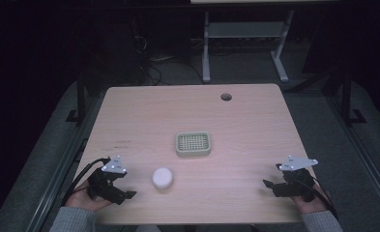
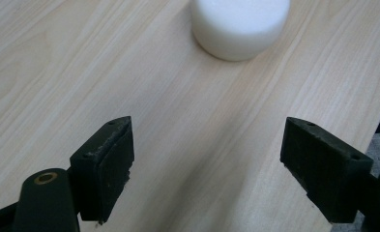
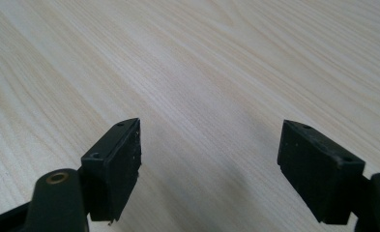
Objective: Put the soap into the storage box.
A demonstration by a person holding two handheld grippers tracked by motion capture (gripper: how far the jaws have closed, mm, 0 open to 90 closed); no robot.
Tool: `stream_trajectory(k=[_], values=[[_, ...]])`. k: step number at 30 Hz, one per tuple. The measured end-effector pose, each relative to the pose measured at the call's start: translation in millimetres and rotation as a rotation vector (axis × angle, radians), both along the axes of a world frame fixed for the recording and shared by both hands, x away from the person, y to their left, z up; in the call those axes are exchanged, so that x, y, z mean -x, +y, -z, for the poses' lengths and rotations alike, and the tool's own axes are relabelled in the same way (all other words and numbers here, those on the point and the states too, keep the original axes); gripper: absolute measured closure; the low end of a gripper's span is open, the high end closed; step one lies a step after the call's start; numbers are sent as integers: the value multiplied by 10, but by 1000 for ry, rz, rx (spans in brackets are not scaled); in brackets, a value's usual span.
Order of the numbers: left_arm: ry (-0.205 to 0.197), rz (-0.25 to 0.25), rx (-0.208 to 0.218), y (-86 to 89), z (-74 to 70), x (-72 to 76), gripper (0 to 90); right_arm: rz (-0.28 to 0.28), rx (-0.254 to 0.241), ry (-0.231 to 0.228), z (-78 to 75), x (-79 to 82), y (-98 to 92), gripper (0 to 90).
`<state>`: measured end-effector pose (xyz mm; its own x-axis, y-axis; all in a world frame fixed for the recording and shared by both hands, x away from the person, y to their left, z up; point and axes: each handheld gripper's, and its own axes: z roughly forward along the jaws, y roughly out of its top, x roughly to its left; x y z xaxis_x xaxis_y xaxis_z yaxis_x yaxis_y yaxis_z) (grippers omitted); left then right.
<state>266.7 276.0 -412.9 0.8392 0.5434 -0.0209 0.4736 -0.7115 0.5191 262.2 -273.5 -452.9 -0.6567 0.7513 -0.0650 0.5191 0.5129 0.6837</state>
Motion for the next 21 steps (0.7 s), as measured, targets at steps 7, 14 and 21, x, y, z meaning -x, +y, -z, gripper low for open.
stream_trajectory(k=[7,14,21], values=[[11,18,-21,-94,-40,-43,191,-5,-2,-4,-3,0,-14,231],[18,41,-41,-186,-68,-87,191,-3,-5,-3,-9,4,-10,230],[33,56,-56,-260,-70,-119,191,0,-8,-3,-15,7,-14,231]])
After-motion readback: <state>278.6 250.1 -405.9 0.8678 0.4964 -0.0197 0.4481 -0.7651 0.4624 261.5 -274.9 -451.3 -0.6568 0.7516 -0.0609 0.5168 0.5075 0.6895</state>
